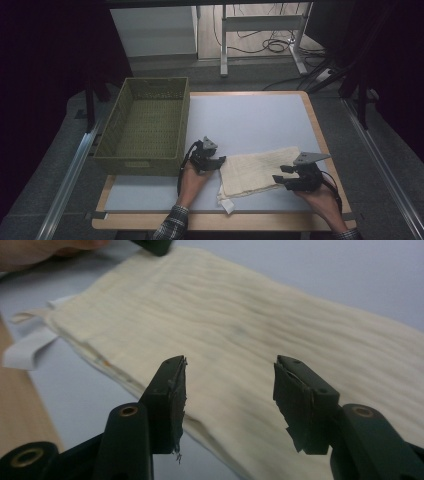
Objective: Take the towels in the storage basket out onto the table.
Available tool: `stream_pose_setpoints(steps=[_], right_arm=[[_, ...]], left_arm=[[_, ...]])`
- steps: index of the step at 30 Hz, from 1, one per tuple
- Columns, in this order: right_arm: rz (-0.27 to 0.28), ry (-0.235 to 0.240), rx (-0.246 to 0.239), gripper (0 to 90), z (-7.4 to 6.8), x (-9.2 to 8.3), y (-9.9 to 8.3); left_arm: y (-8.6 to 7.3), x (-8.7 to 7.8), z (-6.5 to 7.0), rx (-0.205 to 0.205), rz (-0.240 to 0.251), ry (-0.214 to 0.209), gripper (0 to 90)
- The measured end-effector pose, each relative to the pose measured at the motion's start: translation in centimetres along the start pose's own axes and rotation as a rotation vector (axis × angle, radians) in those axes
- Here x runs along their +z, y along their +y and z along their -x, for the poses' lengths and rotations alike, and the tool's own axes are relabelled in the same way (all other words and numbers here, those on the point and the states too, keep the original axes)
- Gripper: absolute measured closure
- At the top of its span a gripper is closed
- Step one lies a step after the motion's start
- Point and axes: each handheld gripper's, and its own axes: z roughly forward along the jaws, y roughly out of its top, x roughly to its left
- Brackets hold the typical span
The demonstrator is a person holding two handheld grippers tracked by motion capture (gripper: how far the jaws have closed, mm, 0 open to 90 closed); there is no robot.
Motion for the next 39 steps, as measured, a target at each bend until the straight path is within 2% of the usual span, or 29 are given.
stream_pose_setpoints(steps=[1, 3, 6, 7, 9, 11, 18, 21, 27, 29, 31, 32, 35, 37, 39], right_arm=[[0.001, 0.026, -0.014, 49.4, -0.9, 0.6, 0.3], [0.002, 0.036, -0.018, 50.4, -1.2, 0.8, 0.4], [0.002, 0.082, -0.047, 54.1, -2.7, 1.9, 1.0], [-0.002, 0.109, -0.062, 55.0, -3.6, 2.7, 1.3], [-0.006, 0.122, -0.068, 55.6, -3.9, 2.9, 1.5], [-0.013, 0.161, -0.087, 57.5, -5.2, 4.1, 1.9], [-0.030, 0.240, -0.129, 58.6, -8.2, 6.5, 2.9], [-0.044, 0.262, -0.149, 58.5, -9.8, 7.8, 3.4], [-0.058, 0.283, -0.153, 54.3, -11.3, 9.3, 3.5], [-0.065, 0.263, -0.172, 53.4, -11.8, 9.8, 3.5], [-0.070, 0.200, -0.217, 57.0, -12.4, 10.2, 3.3], [-0.070, 0.200, -0.217, 57.0, -12.4, 10.2, 3.3], [-0.059, 0.122, -0.261, 69.8, -13.0, 10.1, 3.0], [-0.069, 0.107, -0.255, 78.9, -13.0, 10.0, 3.1], [-0.075, 0.111, -0.245, 83.0, -12.7, 10.0, 3.1]], left_arm=[[0.0, 0.0, 0.0, -0.001, 0.000, -0.001, 48.1], [0.0, 0.0, 0.0, 0.000, 0.000, 0.000, 48.1], [0.0, 0.0, 0.0, -0.001, -0.001, 0.000, 48.1], [0.0, 0.0, 0.0, 0.004, -0.002, 0.000, 48.1], [0.0, 0.0, 0.0, 0.004, -0.003, 0.000, 48.1], [0.0, 0.0, 0.0, 0.000, 0.000, -0.001, 48.1], [0.0, 0.0, -0.1, 0.004, -0.004, -0.001, 48.1], [0.0, 0.0, -0.1, 0.007, -0.004, -0.001, 48.2], [0.0, 0.0, -0.1, 0.003, -0.003, -0.002, 48.1], [0.0, 0.0, -0.1, 0.001, -0.002, -0.002, 48.1], [0.0, 0.0, -0.1, 0.002, -0.002, -0.001, 48.1], [0.0, 0.0, -0.1, 0.002, -0.002, -0.001, 48.2], [0.0, 0.0, 0.0, 0.002, -0.002, 0.000, 48.2], [0.0, 0.0, 0.0, 0.009, -0.003, 0.003, 48.4], [0.0, 0.0, 0.0, 0.005, -0.004, 0.005, 49.1]])
